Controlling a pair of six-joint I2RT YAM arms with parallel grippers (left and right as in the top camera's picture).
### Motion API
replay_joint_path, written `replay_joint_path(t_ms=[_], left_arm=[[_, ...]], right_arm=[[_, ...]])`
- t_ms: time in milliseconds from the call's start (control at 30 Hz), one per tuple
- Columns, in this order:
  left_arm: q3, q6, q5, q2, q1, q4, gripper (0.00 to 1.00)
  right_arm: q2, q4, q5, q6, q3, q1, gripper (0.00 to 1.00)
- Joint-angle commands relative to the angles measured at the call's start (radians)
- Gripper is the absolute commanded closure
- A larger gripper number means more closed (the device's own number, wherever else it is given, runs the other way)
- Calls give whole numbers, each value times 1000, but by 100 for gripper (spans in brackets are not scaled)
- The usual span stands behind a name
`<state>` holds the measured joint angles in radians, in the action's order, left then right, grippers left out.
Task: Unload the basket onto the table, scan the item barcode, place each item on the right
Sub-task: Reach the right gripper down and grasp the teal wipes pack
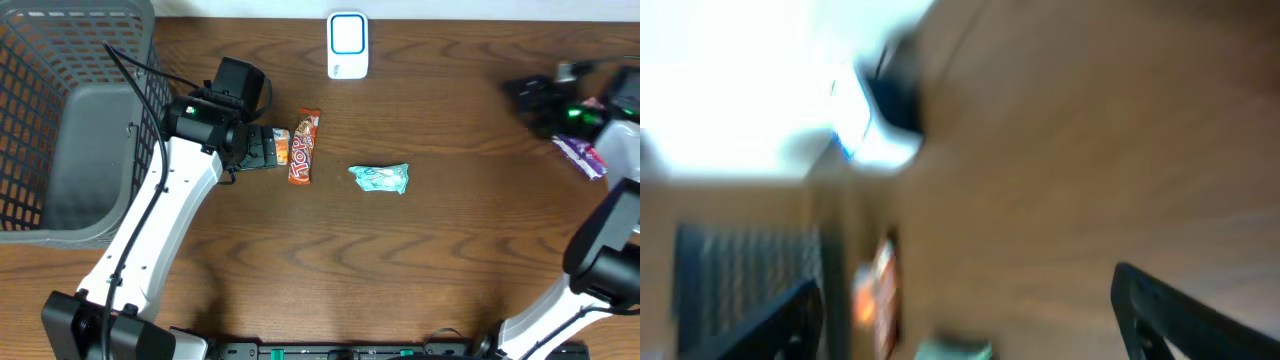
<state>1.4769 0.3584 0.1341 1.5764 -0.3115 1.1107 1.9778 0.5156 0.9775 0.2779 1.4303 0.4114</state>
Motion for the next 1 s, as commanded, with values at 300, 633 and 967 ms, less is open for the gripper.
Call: replay_joint_path(t_ms=[300,633,967], left_arm=[[0,-6,9,5,3,3,2],[0,-6,9,5,3,3,2],[0,-6,9,5,3,3,2]], right_arm=[[-14,264,-484,-516,-45,-459,16],[-14,288,-940,-709,-45,-724,14],[-14,394,-941,-916,-45,-784,11]])
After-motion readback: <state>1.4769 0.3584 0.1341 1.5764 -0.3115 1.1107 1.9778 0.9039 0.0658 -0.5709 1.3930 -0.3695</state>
